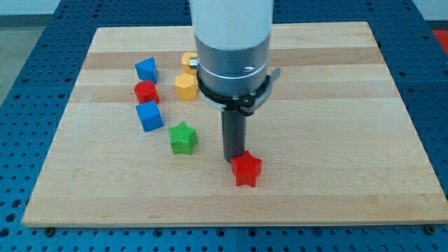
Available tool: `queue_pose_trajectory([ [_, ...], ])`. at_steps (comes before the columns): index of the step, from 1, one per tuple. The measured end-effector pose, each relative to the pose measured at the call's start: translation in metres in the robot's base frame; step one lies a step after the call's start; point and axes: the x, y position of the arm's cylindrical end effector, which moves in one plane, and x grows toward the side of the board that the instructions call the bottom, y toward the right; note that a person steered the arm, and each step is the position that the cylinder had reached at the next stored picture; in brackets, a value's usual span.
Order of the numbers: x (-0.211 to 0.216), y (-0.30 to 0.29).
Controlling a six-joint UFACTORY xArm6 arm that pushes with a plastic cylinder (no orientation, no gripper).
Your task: Slide the green star towards bottom center
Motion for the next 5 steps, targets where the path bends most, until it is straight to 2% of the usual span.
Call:
queue_pose_trajectory([
  [2, 0.001, 0.025],
  [3, -0.036, 0.014],
  [4, -0.071, -0.02],
  [5, -0.081, -0.036],
])
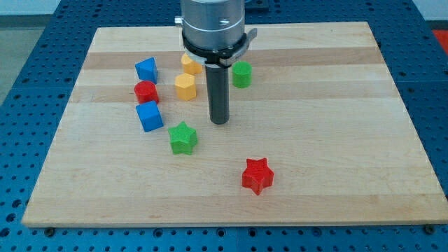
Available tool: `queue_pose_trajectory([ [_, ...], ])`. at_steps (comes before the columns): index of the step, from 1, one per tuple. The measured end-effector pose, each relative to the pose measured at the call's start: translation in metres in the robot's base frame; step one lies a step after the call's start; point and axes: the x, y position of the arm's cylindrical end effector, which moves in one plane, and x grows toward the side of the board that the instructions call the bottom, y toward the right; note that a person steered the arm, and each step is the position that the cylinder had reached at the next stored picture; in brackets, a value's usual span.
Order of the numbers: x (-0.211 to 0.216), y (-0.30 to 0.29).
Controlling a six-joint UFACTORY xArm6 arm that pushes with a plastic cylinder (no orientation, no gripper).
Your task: Slide the green star towards bottom center
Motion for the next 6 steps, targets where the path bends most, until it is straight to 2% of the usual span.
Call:
queue_pose_trajectory([
  [2, -0.006, -0.08],
  [3, -0.005, -0.08],
  [6, 0.038, -0.062],
])
